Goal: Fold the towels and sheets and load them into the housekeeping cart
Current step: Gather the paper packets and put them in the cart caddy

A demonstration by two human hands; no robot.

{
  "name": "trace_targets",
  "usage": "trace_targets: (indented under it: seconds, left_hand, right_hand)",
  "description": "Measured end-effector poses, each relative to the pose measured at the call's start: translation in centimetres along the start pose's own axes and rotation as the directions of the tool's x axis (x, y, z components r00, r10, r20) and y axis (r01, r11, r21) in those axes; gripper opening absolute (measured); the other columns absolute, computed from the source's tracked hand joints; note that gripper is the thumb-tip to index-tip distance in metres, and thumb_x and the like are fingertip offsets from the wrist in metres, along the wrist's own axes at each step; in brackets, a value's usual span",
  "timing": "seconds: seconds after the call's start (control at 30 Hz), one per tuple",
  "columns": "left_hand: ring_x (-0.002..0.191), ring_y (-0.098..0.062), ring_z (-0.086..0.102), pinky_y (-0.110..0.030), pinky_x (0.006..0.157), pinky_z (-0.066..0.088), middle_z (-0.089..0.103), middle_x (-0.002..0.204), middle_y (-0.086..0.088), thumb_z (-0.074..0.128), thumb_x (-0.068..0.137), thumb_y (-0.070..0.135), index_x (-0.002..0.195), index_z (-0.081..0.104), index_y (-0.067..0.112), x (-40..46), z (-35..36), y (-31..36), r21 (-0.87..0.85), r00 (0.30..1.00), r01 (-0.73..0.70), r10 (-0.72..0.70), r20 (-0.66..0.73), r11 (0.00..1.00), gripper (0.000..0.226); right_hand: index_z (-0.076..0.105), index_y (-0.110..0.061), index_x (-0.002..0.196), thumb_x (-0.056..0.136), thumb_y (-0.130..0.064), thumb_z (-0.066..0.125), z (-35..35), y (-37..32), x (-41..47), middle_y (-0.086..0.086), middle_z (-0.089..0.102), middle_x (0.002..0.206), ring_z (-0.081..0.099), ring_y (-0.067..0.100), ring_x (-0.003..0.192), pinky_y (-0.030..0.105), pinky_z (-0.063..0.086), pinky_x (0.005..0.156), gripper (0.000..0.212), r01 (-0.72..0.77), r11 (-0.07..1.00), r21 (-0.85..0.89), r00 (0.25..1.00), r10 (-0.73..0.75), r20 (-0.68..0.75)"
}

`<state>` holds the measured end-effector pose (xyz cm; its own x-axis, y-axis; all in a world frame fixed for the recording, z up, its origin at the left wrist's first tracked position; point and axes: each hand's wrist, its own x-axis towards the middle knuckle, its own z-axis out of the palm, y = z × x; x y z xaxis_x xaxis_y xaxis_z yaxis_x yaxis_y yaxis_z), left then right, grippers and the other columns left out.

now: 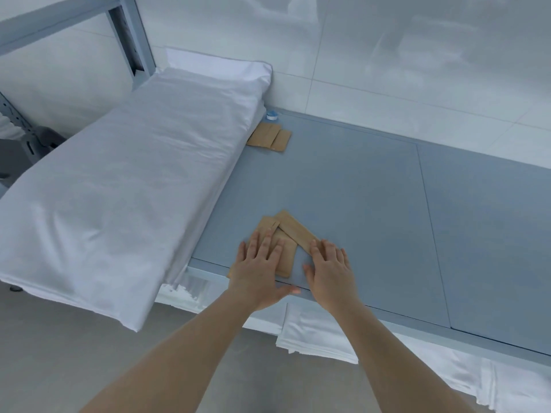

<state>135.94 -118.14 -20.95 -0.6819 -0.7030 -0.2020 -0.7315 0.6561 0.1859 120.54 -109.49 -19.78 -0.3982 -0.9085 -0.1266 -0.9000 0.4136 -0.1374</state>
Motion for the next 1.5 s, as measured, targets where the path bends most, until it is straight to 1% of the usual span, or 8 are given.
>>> trace_targets:
  seconds: [0.23, 0.37, 0.53, 0.63, 0.8, 0.93, 1.27, 1.5]
  left_hand:
    - [0.148, -0.029, -0.008, -0.049, 0.119, -0.001, -0.011, 0.162, -0.003, 0.054, 0.077, 0.072, 0.154, 0.005, 0.023, -2.9, 1.0, 1.0, 0.065, 0.999, -0.040, 0.043, -0.033, 0.997, 0.103]
    - [0.148, -0.028, 0.009, -0.046, 0.119, 0.009, 0.008, 0.162, -0.002, 0.053, 0.094, 0.031, 0.151, 0.023, 0.025, -4.3, 1.1, 1.2, 0.116, 0.991, -0.052, 0.066, -0.114, 0.992, 0.065]
    - [0.103, -0.035, 0.066, -0.046, 0.085, 0.055, 0.069, 0.114, -0.010, 0.085, 0.050, 0.001, 0.101, 0.074, 0.014, -5.8, -0.1, 1.3, 0.104, 0.936, -0.141, 0.167, -0.309, 0.985, 0.054]
    - [0.104, -0.032, 0.065, -0.043, 0.082, 0.054, 0.067, 0.119, -0.009, 0.079, 0.058, -0.003, 0.099, 0.073, 0.013, -6.2, -0.4, 0.9, 0.045, 0.928, -0.166, 0.171, -0.332, 0.985, 0.044]
    - [0.068, -0.025, 0.067, -0.029, 0.042, 0.046, 0.072, 0.100, -0.005, 0.084, 0.040, -0.008, 0.075, 0.070, 0.012, -6.0, -1.9, 0.6, 0.018, 0.908, -0.195, 0.187, -0.374, 0.981, 0.042]
    - [0.061, -0.025, 0.064, -0.029, 0.037, 0.044, 0.071, 0.094, -0.002, 0.081, 0.051, -0.011, 0.081, 0.071, 0.011, -5.6, -2.5, 0.3, -0.062, 0.899, -0.199, 0.157, -0.410, 0.978, 0.038]
    - [0.060, -0.024, 0.059, -0.031, 0.038, 0.042, 0.065, 0.088, -0.002, 0.070, 0.076, -0.004, 0.084, 0.066, 0.007, -7.1, -7.5, 2.9, -0.137, 0.830, -0.277, 0.165, -0.532, 0.951, 0.014]
    - [0.055, -0.017, 0.055, -0.021, 0.040, 0.030, 0.061, 0.081, 0.003, 0.075, 0.073, 0.000, 0.084, 0.066, 0.010, -8.1, -11.0, 12.4, -0.118, 0.687, -0.517, 0.329, -0.647, 0.848, 0.017]
  right_hand:
    - [0.027, -0.009, 0.150, 0.099, -0.048, 0.036, 0.8, -0.3, -4.9, 0.004, 0.024, 0.157, 0.022, 0.023, 0.143, 0.037, 0.008, 0.119, 0.064, 0.015, 0.999, 0.051, 0.999, -0.013, -0.046]
    - [0.052, 0.001, 0.133, 0.083, -0.053, 0.064, 0.7, -0.7, -7.1, 0.014, 0.053, 0.137, 0.050, 0.033, 0.126, 0.044, 0.039, 0.106, 0.075, 0.007, 0.998, 0.056, 0.994, -0.001, -0.109]
    - [0.061, -0.004, 0.124, 0.074, -0.006, 0.076, 0.6, -1.0, -8.1, 0.011, 0.060, 0.127, 0.058, 0.033, 0.113, 0.040, 0.048, 0.095, 0.052, -0.006, 0.998, 0.062, 0.988, 0.016, -0.155]
    - [0.070, -0.004, 0.109, 0.065, 0.008, 0.077, 0.4, -1.1, -8.3, 0.008, 0.069, 0.108, 0.065, 0.031, 0.094, 0.038, 0.056, 0.079, 0.046, 0.000, 0.999, 0.047, 0.960, 0.013, -0.278]
    - [0.074, -0.008, 0.096, 0.061, 0.007, 0.080, 0.1, -1.3, -8.7, 0.002, 0.071, 0.089, 0.065, 0.027, 0.078, 0.031, 0.054, 0.057, 0.038, -0.013, 0.993, 0.118, 0.930, 0.055, -0.364]
    - [0.075, -0.008, 0.088, 0.064, 0.007, 0.079, -0.4, -1.4, -8.7, 0.001, 0.068, 0.077, 0.062, 0.026, 0.067, 0.027, 0.045, 0.044, 0.029, -0.063, 0.981, 0.184, 0.911, 0.131, -0.390]
    - [0.072, -0.007, 0.097, 0.084, -0.002, 0.065, -6.1, 0.7, -10.7, 0.003, 0.067, 0.085, 0.060, 0.027, 0.080, 0.029, 0.045, 0.055, 0.015, -0.167, 0.934, 0.317, 0.814, 0.312, -0.491]
    - [0.070, -0.008, 0.096, 0.083, -0.001, 0.065, -12.0, 5.6, -19.0, 0.003, 0.065, 0.083, 0.059, 0.028, 0.080, 0.033, 0.046, 0.052, 0.016, -0.302, 0.864, 0.403, 0.619, 0.499, -0.607]
